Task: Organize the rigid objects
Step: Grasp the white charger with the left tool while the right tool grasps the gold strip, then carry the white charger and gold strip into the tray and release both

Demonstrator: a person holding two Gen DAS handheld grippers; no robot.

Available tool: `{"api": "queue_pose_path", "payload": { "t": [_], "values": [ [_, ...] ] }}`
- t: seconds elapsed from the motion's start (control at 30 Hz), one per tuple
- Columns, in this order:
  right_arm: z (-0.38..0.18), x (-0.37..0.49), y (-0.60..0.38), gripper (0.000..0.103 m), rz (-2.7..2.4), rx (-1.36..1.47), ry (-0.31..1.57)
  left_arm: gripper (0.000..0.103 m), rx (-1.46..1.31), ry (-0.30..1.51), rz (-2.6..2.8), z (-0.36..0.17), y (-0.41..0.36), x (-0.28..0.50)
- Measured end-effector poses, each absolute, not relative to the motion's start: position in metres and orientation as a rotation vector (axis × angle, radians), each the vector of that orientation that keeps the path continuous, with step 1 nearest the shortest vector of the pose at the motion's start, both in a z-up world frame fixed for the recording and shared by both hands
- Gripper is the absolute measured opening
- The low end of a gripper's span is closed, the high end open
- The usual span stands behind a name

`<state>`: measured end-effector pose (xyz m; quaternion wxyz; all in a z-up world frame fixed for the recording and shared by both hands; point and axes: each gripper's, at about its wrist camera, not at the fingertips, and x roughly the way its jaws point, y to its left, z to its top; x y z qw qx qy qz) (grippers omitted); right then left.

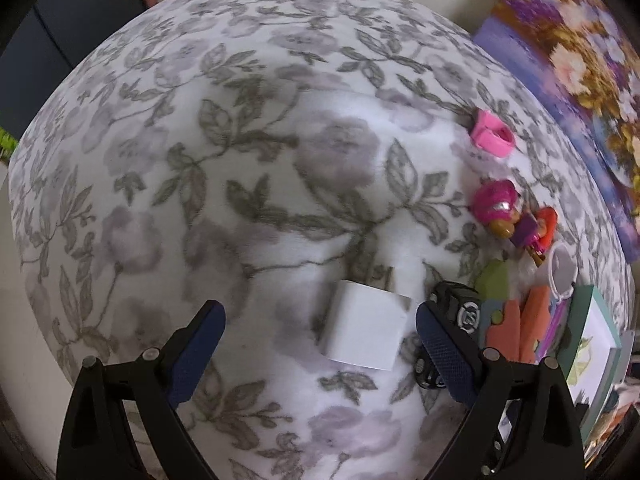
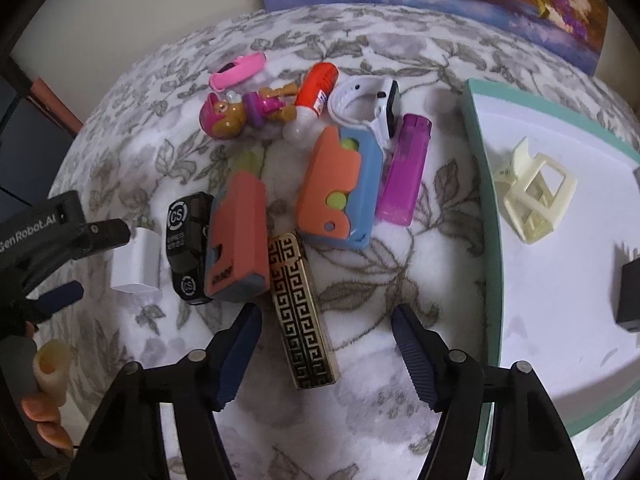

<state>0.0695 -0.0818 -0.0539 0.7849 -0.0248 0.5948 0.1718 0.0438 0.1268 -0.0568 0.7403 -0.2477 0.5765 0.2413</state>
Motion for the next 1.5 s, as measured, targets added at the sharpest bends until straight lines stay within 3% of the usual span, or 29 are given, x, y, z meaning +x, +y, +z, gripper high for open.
{"api": "queue_pose_path", "payload": {
  "t": [0.1,0.2,0.27,0.37,0.67,1.0,1.5],
  "values": [
    [-0.055,0.068,-0.079,0.07,0.363,-0.081,1.272,0.096,-0.497,1.276,0.522,-0.059,0.12,0.051],
    [-0.055,0.068,-0.075,0.062,0.341,-0.117,1.255,0.094,-0.494,1.284,0.504,-0.064,0.116,0.056],
    [-0.054,0.069,-0.076,0.058,0.332,-0.119,1.25,0.082,-0.497,1.282,0.504,-0.065,0.117,0.057],
    [-0.053,0.071,-0.077,0.05,0.318,-0.114,1.244,0.076,-0.461,1.293,0.505,-0.067,0.113,0.06],
    [-0.055,0.068,-0.075,0.048,0.316,-0.198,1.217,0.045,-0.393,1.322,0.476,-0.084,0.088,0.077],
    [-0.058,0.06,-0.068,0.031,0.383,-0.153,1.22,0.044,-0.456,1.269,0.451,-0.063,0.098,0.063],
    [-0.02,0.066,-0.102,0.022,0.43,0.081,1.178,0.044,-0.422,1.09,0.428,0.004,0.089,0.05]
  ]
}}
